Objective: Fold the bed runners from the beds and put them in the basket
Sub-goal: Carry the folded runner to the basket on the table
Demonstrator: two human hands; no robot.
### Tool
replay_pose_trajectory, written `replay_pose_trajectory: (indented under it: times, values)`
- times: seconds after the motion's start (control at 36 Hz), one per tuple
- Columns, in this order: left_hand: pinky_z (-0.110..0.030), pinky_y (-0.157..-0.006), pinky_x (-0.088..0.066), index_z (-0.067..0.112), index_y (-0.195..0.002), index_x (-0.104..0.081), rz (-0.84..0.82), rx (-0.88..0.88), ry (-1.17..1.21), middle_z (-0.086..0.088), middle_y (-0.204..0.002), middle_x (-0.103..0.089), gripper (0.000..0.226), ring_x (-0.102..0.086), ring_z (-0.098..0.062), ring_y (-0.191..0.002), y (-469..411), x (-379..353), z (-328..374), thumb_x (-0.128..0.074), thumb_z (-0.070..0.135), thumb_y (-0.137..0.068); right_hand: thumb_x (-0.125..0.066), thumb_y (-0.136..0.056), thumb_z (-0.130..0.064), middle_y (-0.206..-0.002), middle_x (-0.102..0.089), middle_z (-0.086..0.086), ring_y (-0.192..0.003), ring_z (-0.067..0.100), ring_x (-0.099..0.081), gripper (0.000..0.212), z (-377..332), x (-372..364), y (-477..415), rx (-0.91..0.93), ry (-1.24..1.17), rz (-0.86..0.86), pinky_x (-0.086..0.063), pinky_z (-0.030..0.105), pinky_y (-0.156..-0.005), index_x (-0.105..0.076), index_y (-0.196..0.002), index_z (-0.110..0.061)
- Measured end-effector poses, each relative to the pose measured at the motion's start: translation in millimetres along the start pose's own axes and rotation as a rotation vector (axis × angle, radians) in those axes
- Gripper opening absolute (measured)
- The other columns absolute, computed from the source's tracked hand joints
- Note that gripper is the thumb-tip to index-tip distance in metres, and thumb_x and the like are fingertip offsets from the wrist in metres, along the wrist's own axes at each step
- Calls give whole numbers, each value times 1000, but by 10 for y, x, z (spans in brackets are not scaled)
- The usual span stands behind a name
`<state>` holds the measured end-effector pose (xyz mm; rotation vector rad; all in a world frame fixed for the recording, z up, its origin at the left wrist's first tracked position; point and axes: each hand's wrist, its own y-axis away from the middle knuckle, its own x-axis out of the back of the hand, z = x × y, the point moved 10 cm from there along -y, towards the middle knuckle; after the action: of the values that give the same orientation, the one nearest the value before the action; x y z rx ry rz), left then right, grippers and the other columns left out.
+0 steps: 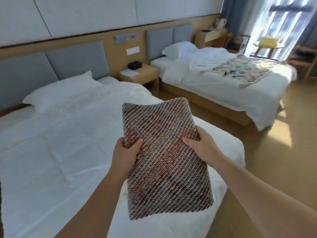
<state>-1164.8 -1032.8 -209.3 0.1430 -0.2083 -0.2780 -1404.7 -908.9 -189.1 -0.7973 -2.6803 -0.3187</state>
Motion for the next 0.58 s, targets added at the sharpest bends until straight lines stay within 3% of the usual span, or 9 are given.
replay_pose_trajectory:
  times: [0.14, 0.25, 0.28, 0.33, 0.42, 0.58]
  values:
    - [-43, -84, -55, 24, -110, -55, -156, -115, -3, 2, -104, -67, 35, -68, -19, -90, 323, -1189, 721, -73, 37, -82, -70, -85, -22, -110, -67, -13, -101, 7, -64, 41, 133, 1377, 209, 52, -93, 132, -51, 37, -93, -56, -123, -30]
    - [-40, -85, -54, 21, -115, -54, -257, -179, -16, 1, -108, -66, 41, -66, -17, -92, 572, -2146, 1083, -73, 37, -82, -69, -87, -21, -101, -68, -17, -88, -8, -64, 33, 322, 2348, 434, 79, -128, 229, -50, 14, -74, -57, -114, -35]
    - [-40, -88, -52, 20, -118, -53, -281, -188, -28, 2, -110, -65, 45, -64, -17, -95, 641, -2403, 1147, -72, 39, -82, -69, -87, -20, -101, -67, -19, -85, -11, -63, 33, 383, 2598, 501, 81, -131, 261, -50, 13, -74, -57, -113, -36]
    - [-39, -89, -51, 22, -120, -51, -323, -197, -39, 4, -110, -63, 46, -62, -17, -97, 806, -2914, 1252, -71, 40, -82, -70, -86, -21, -102, -66, -19, -87, -6, -64, 32, 560, 3089, 627, 73, -143, 319, -52, 23, -84, -57, -112, -35]
    - [-30, -79, -49, 24, -116, -52, -392, -214, -7, 7, -106, -64, 42, -63, -12, -93, 1078, -3614, 1364, -72, 37, -82, -71, -85, -24, -107, -65, -14, -98, 5, -63, 36, 847, 3757, 816, 40, -127, 409, -50, 32, -92, -56, -116, -32]
    - [-37, -87, -51, 25, -116, -50, -558, -191, 2, 6, -107, -64, 44, -63, -16, -97, 1522, -4778, 1449, -73, 37, -80, -71, -84, -25, -115, -65, -6, -104, 13, -63, 49, 1278, 4801, 1194, -14, -103, 535, -50, 41, -96, -54, -130, -24]
